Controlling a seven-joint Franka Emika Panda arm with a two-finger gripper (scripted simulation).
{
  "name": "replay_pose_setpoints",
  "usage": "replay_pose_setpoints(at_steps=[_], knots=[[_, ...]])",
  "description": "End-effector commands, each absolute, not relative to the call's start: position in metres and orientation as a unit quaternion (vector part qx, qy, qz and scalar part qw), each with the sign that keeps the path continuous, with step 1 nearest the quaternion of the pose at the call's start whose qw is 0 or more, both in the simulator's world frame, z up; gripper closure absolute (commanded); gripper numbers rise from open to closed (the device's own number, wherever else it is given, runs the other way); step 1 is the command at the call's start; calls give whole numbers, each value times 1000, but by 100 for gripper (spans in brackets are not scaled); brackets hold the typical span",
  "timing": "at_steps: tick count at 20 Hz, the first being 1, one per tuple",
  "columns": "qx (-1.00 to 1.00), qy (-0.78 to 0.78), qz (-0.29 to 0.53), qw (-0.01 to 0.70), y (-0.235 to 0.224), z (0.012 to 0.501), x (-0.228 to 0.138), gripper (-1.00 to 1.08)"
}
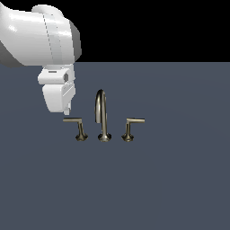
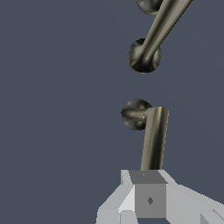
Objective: Turn on the faucet by rotating a designated handle.
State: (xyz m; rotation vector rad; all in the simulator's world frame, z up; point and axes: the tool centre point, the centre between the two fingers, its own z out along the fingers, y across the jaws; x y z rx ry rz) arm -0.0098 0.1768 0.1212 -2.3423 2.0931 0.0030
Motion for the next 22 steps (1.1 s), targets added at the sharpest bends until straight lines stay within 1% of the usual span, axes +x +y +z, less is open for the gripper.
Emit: replay_pose_setpoints(at_steps=[1, 7, 12, 17, 22], knots=[[-731, 682, 0, 0, 174, 111, 0, 108], [-707, 707, -1, -1, 169, 96, 15, 108], [-699, 715, 0, 0, 167, 91, 20, 108], [-699, 715, 0, 0, 167, 91, 20, 108], [-699, 715, 0, 0, 177, 91, 2, 108]])
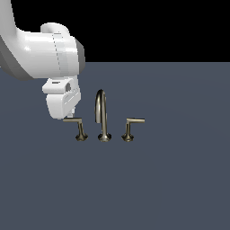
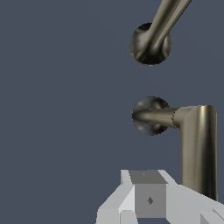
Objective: Turn on the faucet by rotating a designated handle.
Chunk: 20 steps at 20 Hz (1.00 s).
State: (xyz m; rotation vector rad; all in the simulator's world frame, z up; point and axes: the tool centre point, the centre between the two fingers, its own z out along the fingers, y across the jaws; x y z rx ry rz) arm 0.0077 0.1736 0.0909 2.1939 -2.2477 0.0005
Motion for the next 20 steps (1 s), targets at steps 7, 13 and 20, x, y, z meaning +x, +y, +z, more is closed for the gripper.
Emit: replay_pose_setpoints(at_steps=[7, 13, 20], knots=[[700, -714, 2, -4, 180, 91, -6, 108], [700, -714, 1, -2, 179, 91, -27, 108], [699, -715, 0, -1, 177, 91, -51, 108]])
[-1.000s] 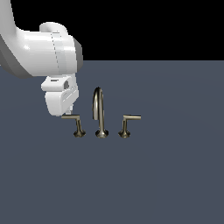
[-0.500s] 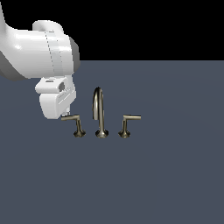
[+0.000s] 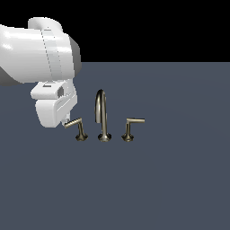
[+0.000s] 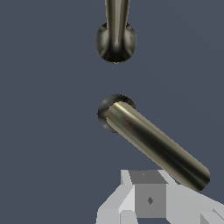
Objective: Turn on the faucet by rotating a designated handle.
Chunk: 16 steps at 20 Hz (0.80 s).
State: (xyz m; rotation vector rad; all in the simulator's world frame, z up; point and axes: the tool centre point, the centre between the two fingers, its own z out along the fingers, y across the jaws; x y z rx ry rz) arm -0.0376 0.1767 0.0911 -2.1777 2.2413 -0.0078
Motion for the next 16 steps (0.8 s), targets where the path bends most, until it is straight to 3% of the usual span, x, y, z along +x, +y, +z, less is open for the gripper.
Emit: replay_pose_setpoints(at_steps=[1, 16], knots=[[-699, 715, 0, 0, 177, 91, -55, 108], [-699, 715, 0, 0, 140, 91, -78, 108]])
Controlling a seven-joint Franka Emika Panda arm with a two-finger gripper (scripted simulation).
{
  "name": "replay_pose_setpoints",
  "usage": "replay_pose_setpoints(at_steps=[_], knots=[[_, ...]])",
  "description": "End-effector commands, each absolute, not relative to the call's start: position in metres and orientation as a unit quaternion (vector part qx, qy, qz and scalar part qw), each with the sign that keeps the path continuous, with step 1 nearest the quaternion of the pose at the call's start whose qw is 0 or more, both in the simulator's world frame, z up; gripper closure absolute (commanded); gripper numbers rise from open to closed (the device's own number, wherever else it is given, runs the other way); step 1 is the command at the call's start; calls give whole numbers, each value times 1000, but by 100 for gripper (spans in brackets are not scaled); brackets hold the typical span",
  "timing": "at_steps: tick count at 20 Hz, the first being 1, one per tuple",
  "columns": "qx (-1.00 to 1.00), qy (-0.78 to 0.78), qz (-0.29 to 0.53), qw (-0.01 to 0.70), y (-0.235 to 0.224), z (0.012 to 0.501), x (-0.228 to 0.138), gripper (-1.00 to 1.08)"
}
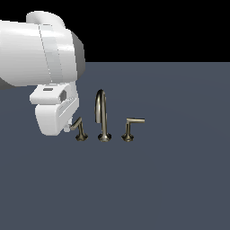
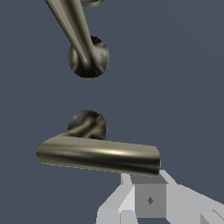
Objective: Turn on the faucet by rotating a designated handle.
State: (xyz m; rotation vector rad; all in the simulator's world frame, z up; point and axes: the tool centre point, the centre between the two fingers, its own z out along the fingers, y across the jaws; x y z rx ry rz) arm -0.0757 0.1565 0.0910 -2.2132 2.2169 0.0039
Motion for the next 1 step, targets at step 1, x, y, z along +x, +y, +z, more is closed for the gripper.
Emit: replay_pose_setpoints(at_steps=[1], knots=[[-699, 715, 0, 0, 140, 91, -78, 108]])
